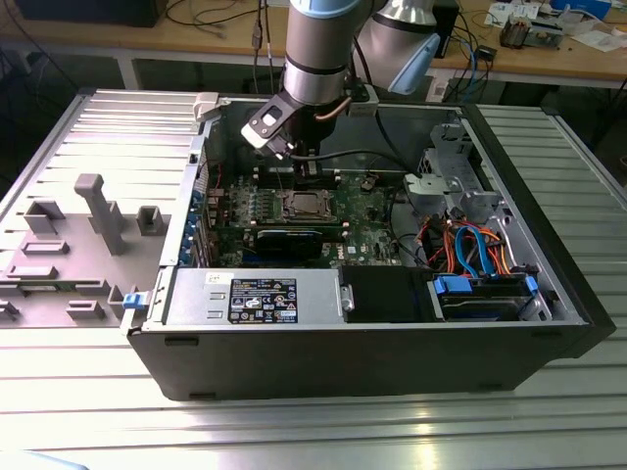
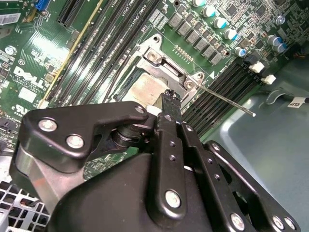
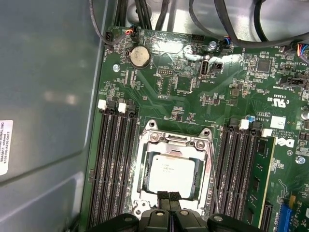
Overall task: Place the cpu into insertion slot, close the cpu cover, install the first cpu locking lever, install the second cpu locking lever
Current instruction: 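Install the first cpu locking lever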
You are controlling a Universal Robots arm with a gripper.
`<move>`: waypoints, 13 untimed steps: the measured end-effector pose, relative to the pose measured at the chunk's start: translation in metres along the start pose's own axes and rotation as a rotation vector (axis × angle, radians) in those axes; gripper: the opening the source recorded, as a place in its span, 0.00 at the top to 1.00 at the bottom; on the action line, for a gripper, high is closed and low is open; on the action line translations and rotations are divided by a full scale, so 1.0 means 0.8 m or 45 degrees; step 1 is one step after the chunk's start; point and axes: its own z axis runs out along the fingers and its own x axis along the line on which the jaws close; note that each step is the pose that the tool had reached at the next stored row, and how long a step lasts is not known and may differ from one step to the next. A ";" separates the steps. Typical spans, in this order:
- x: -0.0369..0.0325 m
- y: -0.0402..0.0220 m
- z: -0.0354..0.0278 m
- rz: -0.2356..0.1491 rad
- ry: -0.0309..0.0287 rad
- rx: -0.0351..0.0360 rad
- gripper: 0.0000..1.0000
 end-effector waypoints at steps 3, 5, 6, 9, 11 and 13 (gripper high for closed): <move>0.0000 0.0000 0.0000 -0.012 -0.0004 0.0009 0.89; 0.0000 0.0000 0.0000 -0.020 -0.0007 0.0015 0.89; 0.0000 0.0000 0.0000 -0.024 -0.0009 0.0019 0.89; 0.0000 0.0000 0.0000 -0.038 -0.0015 0.0029 0.89; 0.0000 0.0000 0.0000 -0.045 -0.0016 0.0035 0.89; 0.0000 0.0000 0.0000 -0.052 -0.0019 0.0040 0.89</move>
